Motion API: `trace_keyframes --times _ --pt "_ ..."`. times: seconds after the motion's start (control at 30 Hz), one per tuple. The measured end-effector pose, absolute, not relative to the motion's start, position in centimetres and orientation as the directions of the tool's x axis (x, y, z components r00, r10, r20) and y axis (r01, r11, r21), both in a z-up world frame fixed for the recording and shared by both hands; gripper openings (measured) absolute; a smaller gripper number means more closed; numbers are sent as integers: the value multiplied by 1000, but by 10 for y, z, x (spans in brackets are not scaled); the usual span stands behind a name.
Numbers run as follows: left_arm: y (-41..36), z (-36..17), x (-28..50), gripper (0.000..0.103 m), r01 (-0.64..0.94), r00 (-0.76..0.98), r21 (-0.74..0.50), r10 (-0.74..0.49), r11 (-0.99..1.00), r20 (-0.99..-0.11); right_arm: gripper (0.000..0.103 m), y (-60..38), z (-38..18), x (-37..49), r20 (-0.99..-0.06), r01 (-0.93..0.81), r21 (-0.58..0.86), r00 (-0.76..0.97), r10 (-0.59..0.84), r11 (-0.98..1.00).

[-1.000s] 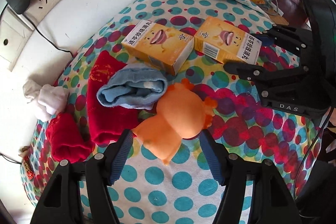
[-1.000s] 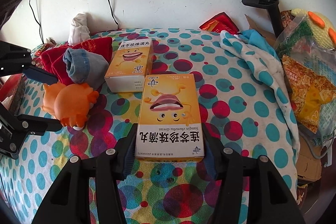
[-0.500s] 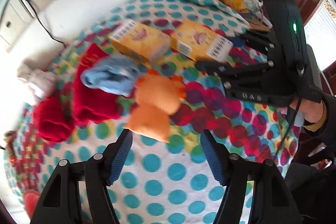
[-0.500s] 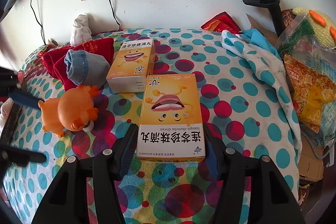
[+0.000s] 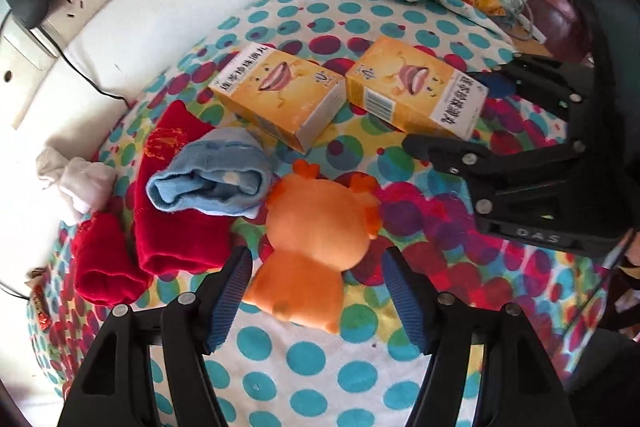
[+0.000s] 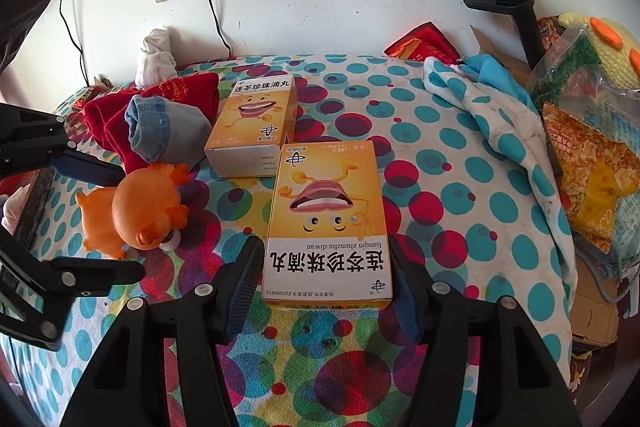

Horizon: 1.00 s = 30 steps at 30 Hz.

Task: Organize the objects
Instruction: 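Grasp the orange rubber toy with the left gripper while the right gripper holds the yellow box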

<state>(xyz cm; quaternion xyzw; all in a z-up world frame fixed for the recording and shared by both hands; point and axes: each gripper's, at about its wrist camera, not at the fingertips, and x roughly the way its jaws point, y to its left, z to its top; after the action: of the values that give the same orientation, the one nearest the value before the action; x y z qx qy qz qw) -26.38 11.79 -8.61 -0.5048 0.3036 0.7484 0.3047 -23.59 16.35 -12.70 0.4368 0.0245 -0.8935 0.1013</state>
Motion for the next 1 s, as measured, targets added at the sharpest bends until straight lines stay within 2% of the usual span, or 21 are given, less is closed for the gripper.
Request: trace_keyframes --times 0.07,0.1,0.23,0.27,0.3,0.43,0.8,1.0 --pt "117 -90 -262 68 -744 -328 165 139 -647 -934 59 163 -127 -236 -786 201 41 -598 -156 -979" --pt "116 -91 -262 63 -737 -337 169 139 -655 -931 59 163 -128 -236 -786 201 40 -598 -156 -979" --pt "112 -91 -256 56 -696 -388 192 138 -692 -911 58 160 -128 -235 -788 201 24 -599 -142 -979" --pt "111 -90 -255 52 -686 -392 189 139 -702 -909 58 160 -129 -235 -787 201 26 -599 -144 -979" --pt "108 -88 -253 43 -675 -394 178 146 -716 -907 58 160 -129 -234 -787 199 26 -600 -142 -980" --pt "96 -81 -244 43 -625 -388 99 198 -774 -900 57 158 -129 -234 -789 194 13 -601 -130 -981" --pt "76 -74 -194 44 -532 -421 63 200 -844 -885 56 155 -129 -233 -790 191 2 -602 -119 -982" --pt "60 -62 -167 44 -448 -492 94 157 -889 -856 54 155 -129 -233 -789 184 -4 -604 -110 -983"
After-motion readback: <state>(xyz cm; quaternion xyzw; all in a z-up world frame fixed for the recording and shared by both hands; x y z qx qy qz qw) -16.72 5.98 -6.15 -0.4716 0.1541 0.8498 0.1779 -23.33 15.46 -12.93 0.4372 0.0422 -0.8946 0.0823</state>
